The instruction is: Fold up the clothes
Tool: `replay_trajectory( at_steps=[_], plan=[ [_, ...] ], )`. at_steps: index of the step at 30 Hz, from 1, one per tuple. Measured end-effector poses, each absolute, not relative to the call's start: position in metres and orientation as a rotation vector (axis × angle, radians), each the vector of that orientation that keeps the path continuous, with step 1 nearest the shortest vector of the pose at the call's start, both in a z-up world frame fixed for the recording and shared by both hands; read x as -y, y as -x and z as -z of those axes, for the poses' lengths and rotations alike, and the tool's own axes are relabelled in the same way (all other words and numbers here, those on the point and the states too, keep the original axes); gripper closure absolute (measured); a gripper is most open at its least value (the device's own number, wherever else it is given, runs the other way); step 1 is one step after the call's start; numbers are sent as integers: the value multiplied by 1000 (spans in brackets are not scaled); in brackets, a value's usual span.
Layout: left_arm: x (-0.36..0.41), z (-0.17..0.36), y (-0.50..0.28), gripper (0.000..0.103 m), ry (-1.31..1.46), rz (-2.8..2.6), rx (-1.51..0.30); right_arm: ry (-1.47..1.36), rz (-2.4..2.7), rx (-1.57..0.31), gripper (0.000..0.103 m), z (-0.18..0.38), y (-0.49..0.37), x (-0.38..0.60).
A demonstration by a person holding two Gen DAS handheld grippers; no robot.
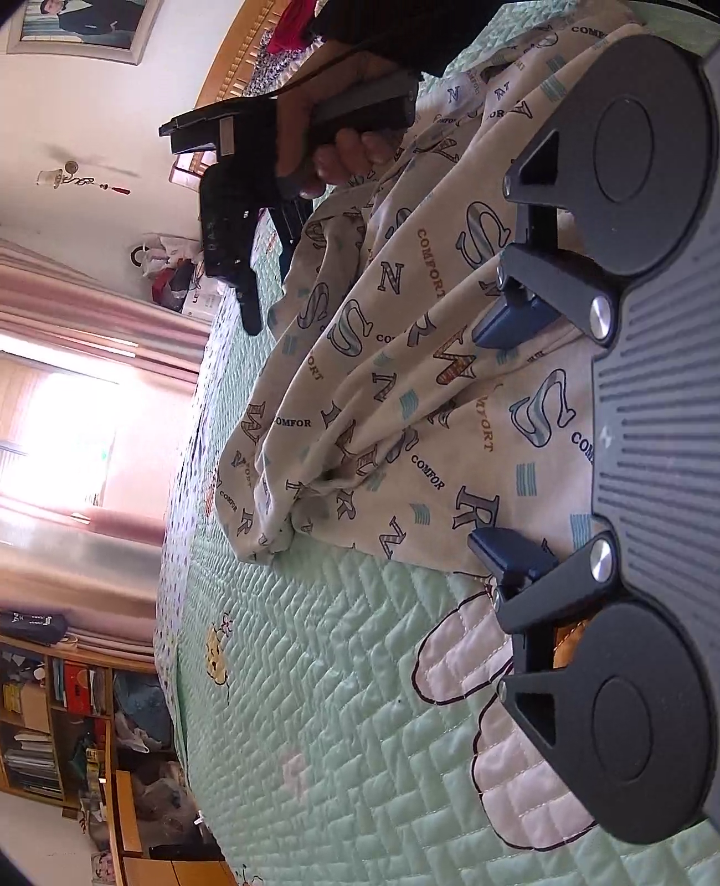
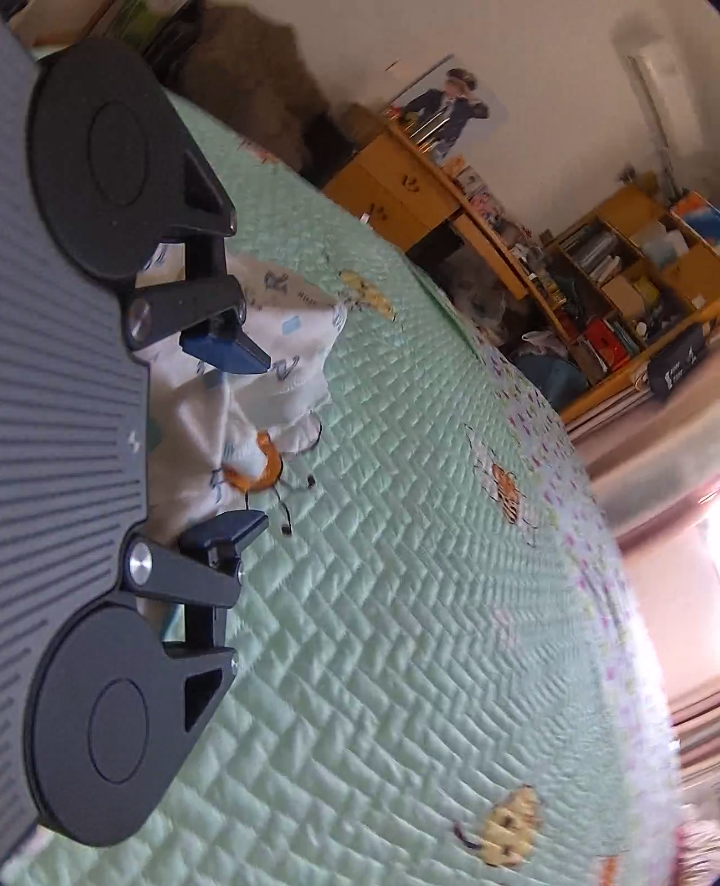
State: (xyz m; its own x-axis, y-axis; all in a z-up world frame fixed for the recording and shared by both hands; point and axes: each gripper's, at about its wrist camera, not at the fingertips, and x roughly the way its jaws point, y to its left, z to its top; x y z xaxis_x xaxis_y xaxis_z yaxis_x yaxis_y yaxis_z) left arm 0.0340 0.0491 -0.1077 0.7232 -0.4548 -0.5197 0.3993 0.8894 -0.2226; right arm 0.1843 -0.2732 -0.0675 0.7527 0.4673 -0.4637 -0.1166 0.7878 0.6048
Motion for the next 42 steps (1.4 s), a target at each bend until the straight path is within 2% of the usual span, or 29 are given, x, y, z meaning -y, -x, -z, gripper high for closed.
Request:
replay_trajectory(
  at_steps=[3,8,14,15,17,18,21,27,29,30,32,33,35,36,37,42],
  plan=[
    [-51,108,-35,27,115,484,-598,-702,-486,-697,46,72,-178,274],
    [-56,109,-37,25,148,503,-595,-713,-392,-682,43,64,-178,294],
    [-58,109,-37,24,163,511,-595,-773,-330,-875,42,95,-226,283],
    [-58,109,-38,24,166,513,-594,-762,-317,-873,45,96,-224,279],
    [-60,110,-38,23,174,517,-593,-740,-302,-864,81,96,-218,274],
    [-60,110,-38,23,180,520,-592,-717,-286,-867,92,96,-215,273],
    [-63,110,-39,23,195,525,-592,-610,-242,-818,93,83,-208,275],
    [-64,111,-41,23,201,528,-592,-294,-52,-520,93,8,-221,296],
    [-64,111,-41,22,203,530,-593,-125,11,-499,93,5,-236,294],
    [-65,111,-41,22,204,532,-593,-123,9,-536,88,13,-245,298],
    [-65,111,-42,22,206,533,-593,-228,-20,-616,85,32,-254,313],
    [-65,111,-42,22,208,534,-593,-272,-15,-607,79,37,-249,321],
    [-66,112,-43,21,209,535,-593,-369,14,-511,61,39,-220,338],
    [-67,112,-43,21,210,536,-594,-421,29,-468,45,40,-204,350],
    [-68,112,-44,21,212,538,-594,-472,45,-439,34,42,-188,363],
    [-67,112,-43,20,214,540,-594,-695,37,-539,33,72,-133,414]
  ],
)
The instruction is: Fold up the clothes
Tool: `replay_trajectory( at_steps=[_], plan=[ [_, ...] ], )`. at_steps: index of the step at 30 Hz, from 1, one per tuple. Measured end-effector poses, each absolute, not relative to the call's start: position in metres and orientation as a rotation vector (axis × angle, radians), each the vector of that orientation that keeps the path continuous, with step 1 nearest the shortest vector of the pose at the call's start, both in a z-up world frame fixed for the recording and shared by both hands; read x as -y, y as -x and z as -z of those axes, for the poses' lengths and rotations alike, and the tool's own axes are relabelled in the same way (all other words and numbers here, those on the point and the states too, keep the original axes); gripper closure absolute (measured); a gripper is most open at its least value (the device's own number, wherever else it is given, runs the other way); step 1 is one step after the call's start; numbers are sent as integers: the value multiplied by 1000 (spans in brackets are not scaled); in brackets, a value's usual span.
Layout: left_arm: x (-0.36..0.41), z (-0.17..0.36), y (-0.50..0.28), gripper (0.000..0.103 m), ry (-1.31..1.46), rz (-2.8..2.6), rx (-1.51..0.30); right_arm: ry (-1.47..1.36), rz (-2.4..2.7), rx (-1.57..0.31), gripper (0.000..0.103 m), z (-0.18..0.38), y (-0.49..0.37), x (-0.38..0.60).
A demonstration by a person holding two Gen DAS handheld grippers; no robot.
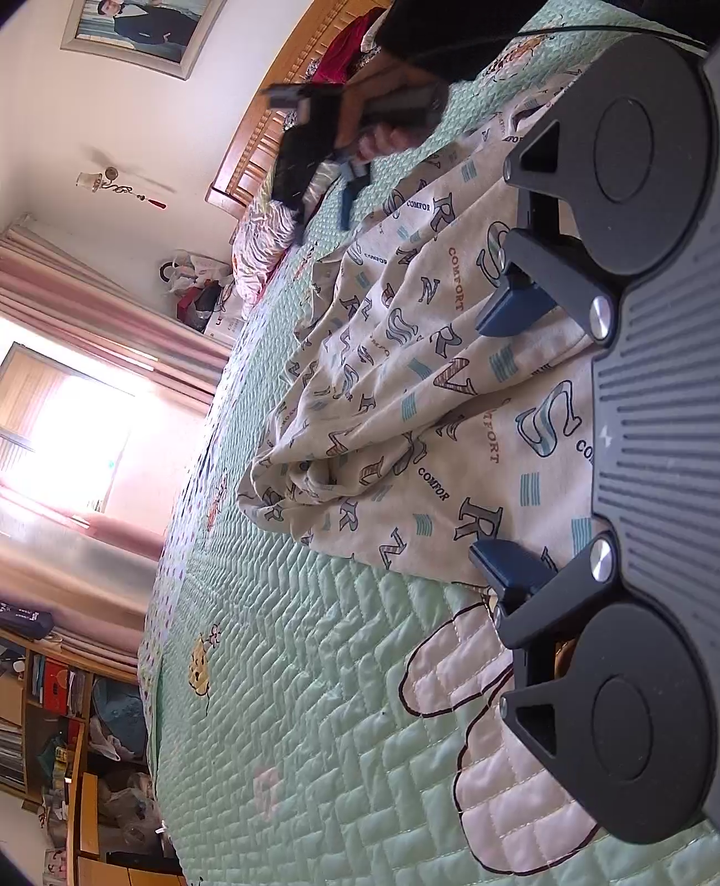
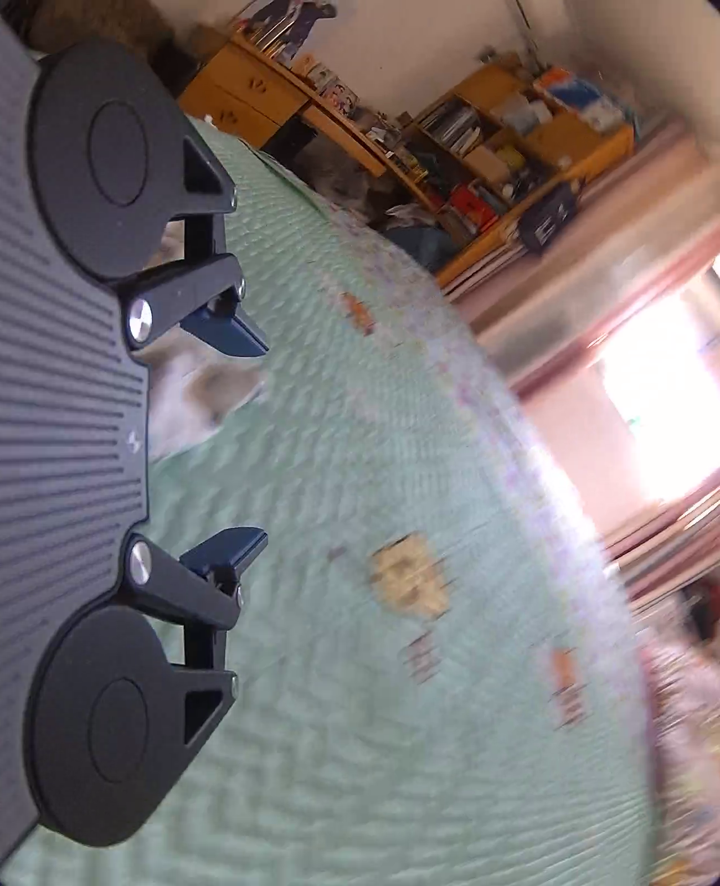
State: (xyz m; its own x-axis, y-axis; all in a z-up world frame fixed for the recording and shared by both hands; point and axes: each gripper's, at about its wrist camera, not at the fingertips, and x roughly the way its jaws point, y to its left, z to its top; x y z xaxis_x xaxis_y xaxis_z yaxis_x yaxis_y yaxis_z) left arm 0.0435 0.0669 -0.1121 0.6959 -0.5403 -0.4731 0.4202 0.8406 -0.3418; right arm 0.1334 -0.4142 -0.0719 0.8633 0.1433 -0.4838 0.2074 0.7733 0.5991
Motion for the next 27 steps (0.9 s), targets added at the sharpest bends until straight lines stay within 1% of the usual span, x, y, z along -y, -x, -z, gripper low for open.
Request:
replay_trajectory(
  at_steps=[6,9,10,11,12,13,18,19,22,23,24,26,27],
  plan=[
    [-65,111,-44,20,198,536,-598,-765,-21,-559,32,90,-94,397],
    [-63,111,-45,20,189,533,-600,-685,-30,-599,31,93,-103,369],
    [-62,112,-45,20,187,532,-601,-612,-9,-605,33,91,-108,359],
    [-62,112,-45,20,186,532,-601,-547,12,-604,38,90,-112,351],
    [-62,112,-45,20,185,531,-601,-511,23,-601,72,88,-115,349],
    [-62,112,-45,20,185,531,-601,-501,37,-591,95,85,-118,352],
    [-63,113,-46,19,193,540,-599,-531,191,-476,96,58,-122,418],
    [-63,113,-46,18,196,542,-599,-557,199,-485,93,58,-124,432],
    [-65,114,-47,18,201,546,-598,-575,272,-522,75,59,-125,458],
    [-65,114,-47,18,201,546,-598,-568,301,-528,71,59,-121,459],
    [-65,114,-47,18,200,546,-598,-576,311,-514,65,59,-113,457],
    [-65,114,-47,18,199,545,-598,-596,277,-454,63,60,-92,445],
    [-65,114,-47,18,198,546,-598,-596,231,-428,58,61,-81,433]
  ],
)
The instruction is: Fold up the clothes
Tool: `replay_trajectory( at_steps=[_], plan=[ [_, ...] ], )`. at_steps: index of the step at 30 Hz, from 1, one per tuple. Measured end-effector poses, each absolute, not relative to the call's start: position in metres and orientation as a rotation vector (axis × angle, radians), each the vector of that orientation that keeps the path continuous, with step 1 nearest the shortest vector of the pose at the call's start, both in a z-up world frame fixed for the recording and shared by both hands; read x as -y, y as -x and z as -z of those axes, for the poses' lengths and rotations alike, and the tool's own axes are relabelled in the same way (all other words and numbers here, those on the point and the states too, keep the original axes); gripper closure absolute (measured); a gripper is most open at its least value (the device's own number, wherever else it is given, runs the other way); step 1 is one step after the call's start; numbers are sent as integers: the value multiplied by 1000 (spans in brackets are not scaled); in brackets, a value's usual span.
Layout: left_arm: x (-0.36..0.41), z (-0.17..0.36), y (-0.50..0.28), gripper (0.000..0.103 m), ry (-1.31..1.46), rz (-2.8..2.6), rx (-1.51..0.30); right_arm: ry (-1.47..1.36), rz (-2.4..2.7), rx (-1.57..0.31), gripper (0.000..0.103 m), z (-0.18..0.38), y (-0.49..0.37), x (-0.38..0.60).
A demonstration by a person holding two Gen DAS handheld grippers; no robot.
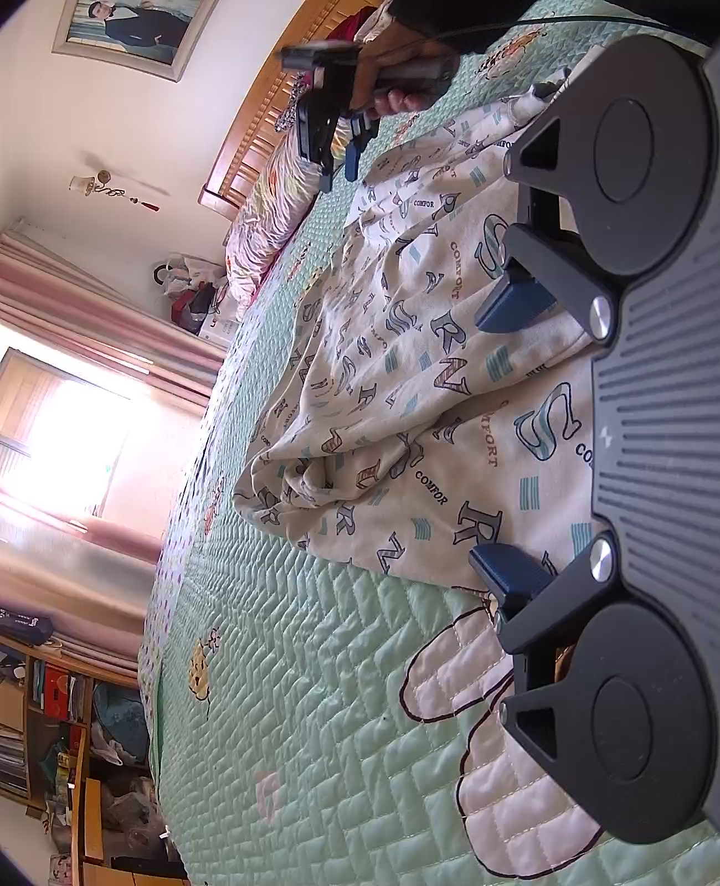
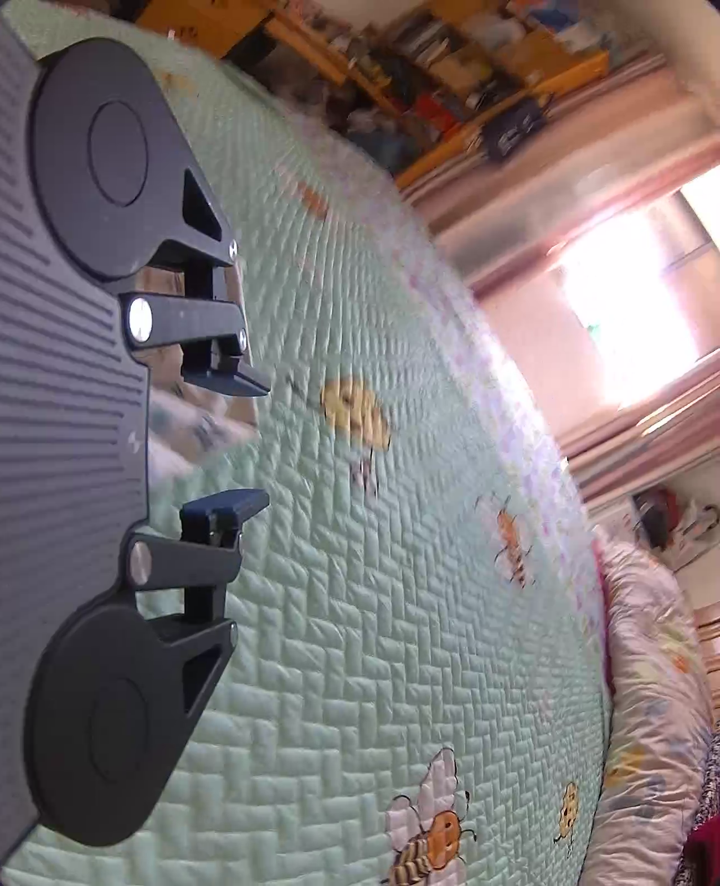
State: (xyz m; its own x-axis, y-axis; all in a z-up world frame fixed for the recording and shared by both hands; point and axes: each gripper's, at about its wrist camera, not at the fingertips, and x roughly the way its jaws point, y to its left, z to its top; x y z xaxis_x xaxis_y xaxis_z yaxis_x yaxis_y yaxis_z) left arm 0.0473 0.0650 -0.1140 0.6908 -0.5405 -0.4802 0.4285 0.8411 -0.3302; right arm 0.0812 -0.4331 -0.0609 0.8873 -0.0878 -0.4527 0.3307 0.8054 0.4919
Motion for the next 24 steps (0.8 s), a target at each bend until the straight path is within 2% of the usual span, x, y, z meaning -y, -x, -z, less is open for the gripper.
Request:
replay_trajectory(
  at_steps=[1,3,8,16,18,24],
  plan=[
    [-65,114,-47,18,198,545,-598,-591,185,-416,48,63,-72,420],
    [-64,114,-47,18,194,544,-599,-566,109,-406,38,69,-55,393],
    [-63,113,-47,18,183,540,-600,-354,185,-478,38,77,-18,339],
    [-62,113,-47,18,178,537,-598,-370,285,-575,33,87,48,322],
    [-61,113,-46,18,172,534,-598,-337,297,-588,30,87,57,308],
    [-60,112,-45,18,155,526,-597,-259,332,-630,29,87,73,270]
  ],
)
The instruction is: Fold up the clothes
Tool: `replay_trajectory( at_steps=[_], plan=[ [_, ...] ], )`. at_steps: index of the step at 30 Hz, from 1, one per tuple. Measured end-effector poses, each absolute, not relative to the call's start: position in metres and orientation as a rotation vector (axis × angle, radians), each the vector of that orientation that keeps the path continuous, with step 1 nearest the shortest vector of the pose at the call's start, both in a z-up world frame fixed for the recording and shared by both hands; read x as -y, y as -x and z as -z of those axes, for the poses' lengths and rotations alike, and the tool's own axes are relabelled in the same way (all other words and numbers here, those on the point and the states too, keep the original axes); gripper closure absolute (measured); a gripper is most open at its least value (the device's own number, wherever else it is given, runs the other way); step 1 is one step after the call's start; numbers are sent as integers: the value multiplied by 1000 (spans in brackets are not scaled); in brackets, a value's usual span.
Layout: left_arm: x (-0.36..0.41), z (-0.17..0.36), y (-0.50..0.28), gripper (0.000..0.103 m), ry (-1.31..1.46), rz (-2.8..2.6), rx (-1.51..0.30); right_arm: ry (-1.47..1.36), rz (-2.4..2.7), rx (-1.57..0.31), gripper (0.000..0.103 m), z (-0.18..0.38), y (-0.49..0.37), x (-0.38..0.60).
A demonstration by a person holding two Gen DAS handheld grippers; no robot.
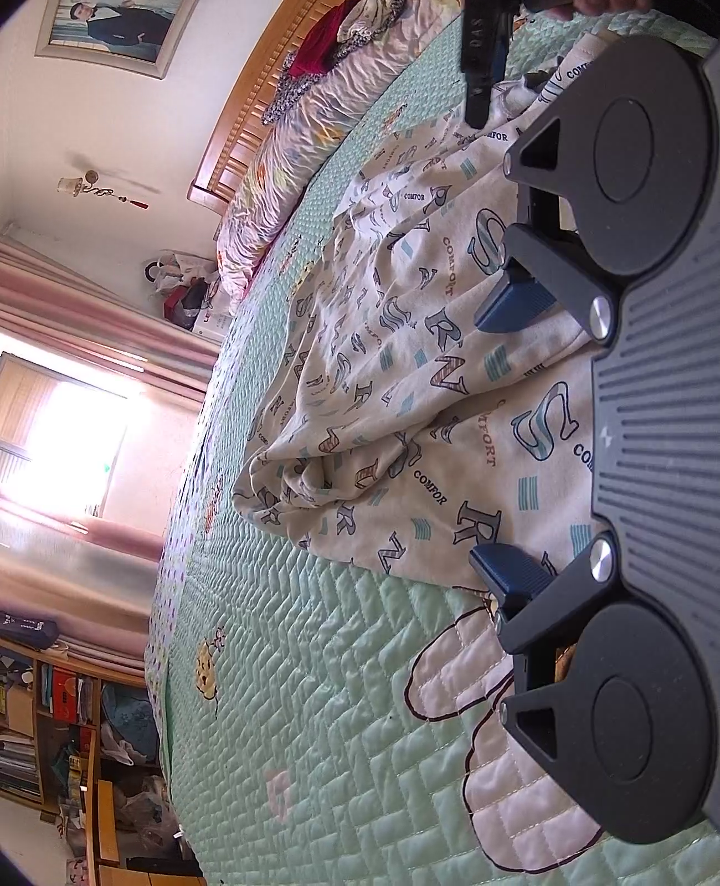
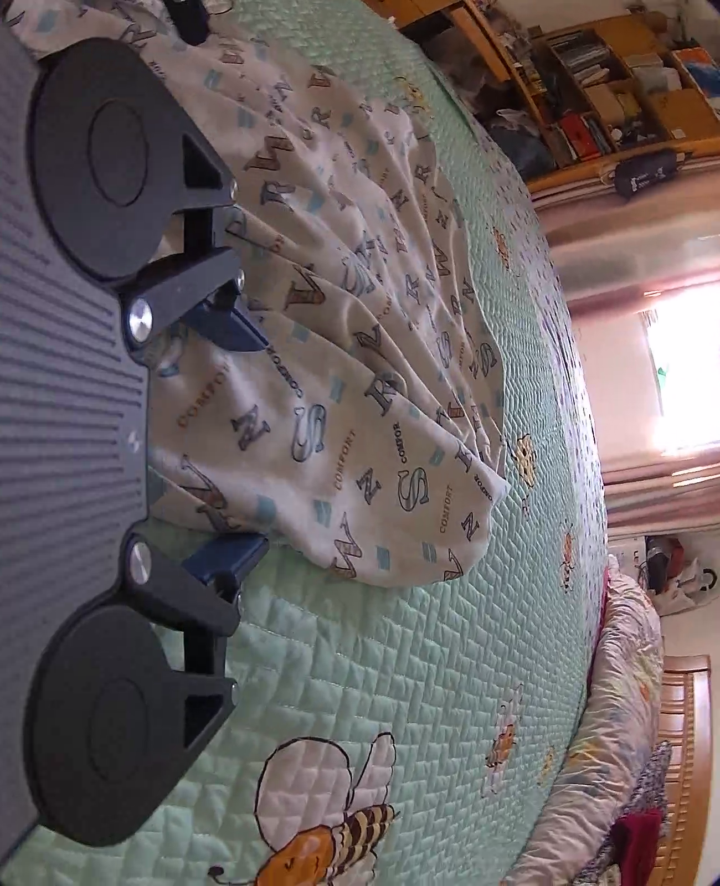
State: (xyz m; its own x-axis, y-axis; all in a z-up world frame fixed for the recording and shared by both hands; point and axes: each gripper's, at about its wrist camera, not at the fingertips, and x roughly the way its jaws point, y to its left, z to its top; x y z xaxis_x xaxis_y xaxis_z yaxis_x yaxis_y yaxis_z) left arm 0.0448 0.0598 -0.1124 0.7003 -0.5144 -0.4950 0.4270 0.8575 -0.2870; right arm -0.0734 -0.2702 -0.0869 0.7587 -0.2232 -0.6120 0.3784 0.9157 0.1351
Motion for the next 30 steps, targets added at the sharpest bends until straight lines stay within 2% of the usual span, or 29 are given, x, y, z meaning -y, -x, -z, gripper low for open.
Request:
replay_trajectory(
  at_steps=[3,5,6,7,9,11,12,14,15,16,18,21,26,28,30],
  plan=[
    [-60,112,-44,18,148,524,-596,-154,299,-629,27,91,85,251],
    [-59,112,-43,18,143,521,-595,-101,250,-610,53,95,89,255],
    [-59,112,-43,18,140,519,-594,-113,249,-617,79,95,88,266],
    [-58,112,-43,18,136,518,-594,-125,278,-611,91,91,88,281],
    [-58,112,-42,18,132,515,-592,-99,427,-567,92,78,93,315],
    [-58,112,-42,18,134,516,-592,-106,588,-512,92,61,105,352],
    [-58,112,-42,18,134,516,-592,-130,630,-485,88,51,113,363],
    [-58,112,-42,17,134,516,-591,-204,613,-435,86,34,131,372],
    [-58,112,-42,17,133,515,-592,-253,535,-426,75,32,136,366],
    [-58,112,-42,17,133,515,-592,-296,453,-427,52,34,137,355],
    [-58,111,-42,17,131,513,-596,-354,295,-442,24,48,132,328],
    [-59,104,-41,18,137,481,-616,-344,186,-531,25,78,109,289],
    [-86,75,6,17,266,427,-598,-483,176,-601,36,97,119,292],
    [-92,71,33,12,264,435,-585,-577,140,-602,46,104,133,296],
    [-92,72,56,12,211,441,-585,-681,113,-598,53,112,145,301]
  ],
)
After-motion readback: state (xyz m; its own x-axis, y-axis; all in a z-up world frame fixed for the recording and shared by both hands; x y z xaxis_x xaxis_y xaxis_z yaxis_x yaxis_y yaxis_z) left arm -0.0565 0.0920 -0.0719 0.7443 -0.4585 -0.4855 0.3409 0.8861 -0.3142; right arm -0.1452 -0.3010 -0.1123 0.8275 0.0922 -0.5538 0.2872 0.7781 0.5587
